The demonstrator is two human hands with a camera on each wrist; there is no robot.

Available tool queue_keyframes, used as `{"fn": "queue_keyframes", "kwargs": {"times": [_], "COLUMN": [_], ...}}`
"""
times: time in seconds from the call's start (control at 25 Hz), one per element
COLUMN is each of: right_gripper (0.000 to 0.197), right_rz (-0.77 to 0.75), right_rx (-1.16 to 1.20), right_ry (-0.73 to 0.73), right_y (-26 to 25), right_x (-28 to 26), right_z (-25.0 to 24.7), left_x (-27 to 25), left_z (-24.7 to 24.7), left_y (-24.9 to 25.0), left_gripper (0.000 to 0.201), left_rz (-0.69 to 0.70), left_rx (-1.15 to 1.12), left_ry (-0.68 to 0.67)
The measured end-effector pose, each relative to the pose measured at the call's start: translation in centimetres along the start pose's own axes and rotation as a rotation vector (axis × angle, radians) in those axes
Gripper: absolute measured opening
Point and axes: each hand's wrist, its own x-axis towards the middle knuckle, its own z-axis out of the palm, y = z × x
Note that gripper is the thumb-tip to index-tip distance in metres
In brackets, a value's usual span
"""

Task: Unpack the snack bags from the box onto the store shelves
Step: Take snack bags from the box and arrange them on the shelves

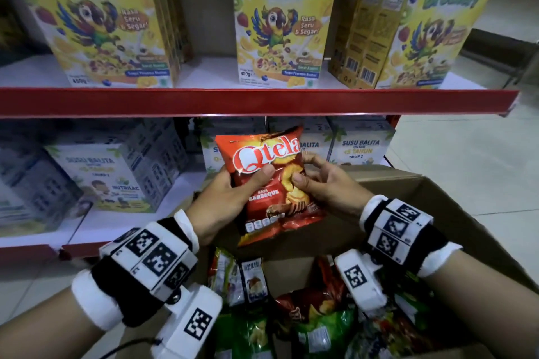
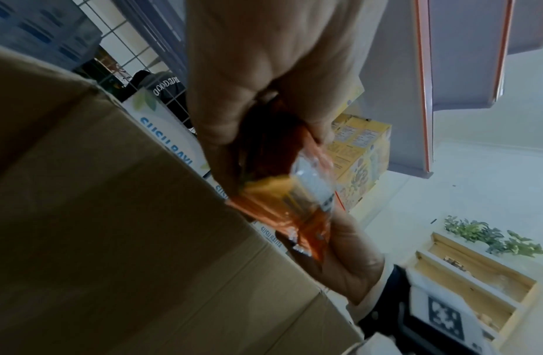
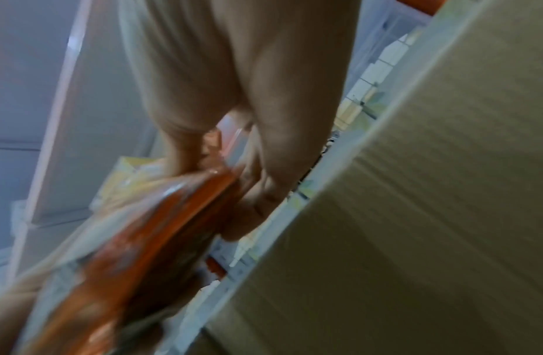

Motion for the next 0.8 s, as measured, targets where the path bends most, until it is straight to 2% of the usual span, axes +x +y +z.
{"fn": "queue_keyframes", "kwargs": {"times": [0.12,0.16,0.28,0.32,0.44,0.52,0.6,0.72,0.8], "right_gripper": [0.035,0.035,0.050,0.053,0.058,0.058,0.056,0.056,0.054], "right_rz": [0.166,0.245,0.518,0.586,0.657,0.620,0.578,0.437,0.317], "right_rx": [-0.105,-0.246,-1.029,-1.224,-1.457,-1.428,-1.230,-0.944,-0.546], "right_ry": [-0.122,-0.182,-0.376,-0.433,-0.515,-0.562,-0.603,-0.365,-0.213], "right_y": [2.6,3.9,9.4,11.2,14.6,14.2,11.5,4.6,0.0], "right_x": [0.4,0.4,-0.3,-0.9,-2.1,-1.9,-1.2,-1.2,-2.1], "right_z": [-1.0,-1.2,-1.9,-2.0,-1.8,-1.9,-1.9,-2.7,-3.5], "left_x": [0.1,0.1,-0.1,-0.2,-0.2,-0.1,0.1,0.3,0.3], "left_z": [-1.5,-2.2,-3.7,-3.9,-4.2,-4.3,-4.6,-5.3,-5.5], "left_y": [-0.1,0.0,0.0,-0.1,-0.4,-0.2,0.2,1.0,1.3], "left_gripper": [0.042,0.042,0.038,0.038,0.046,0.053,0.058,0.064,0.068], "left_rz": [0.071,0.076,0.086,0.089,0.075,0.076,0.086,0.135,0.151], "left_rx": [0.031,0.034,0.042,0.037,0.006,-0.021,-0.058,-0.108,-0.147], "left_ry": [0.062,0.086,0.119,0.121,0.120,0.126,0.159,0.266,0.329]}}
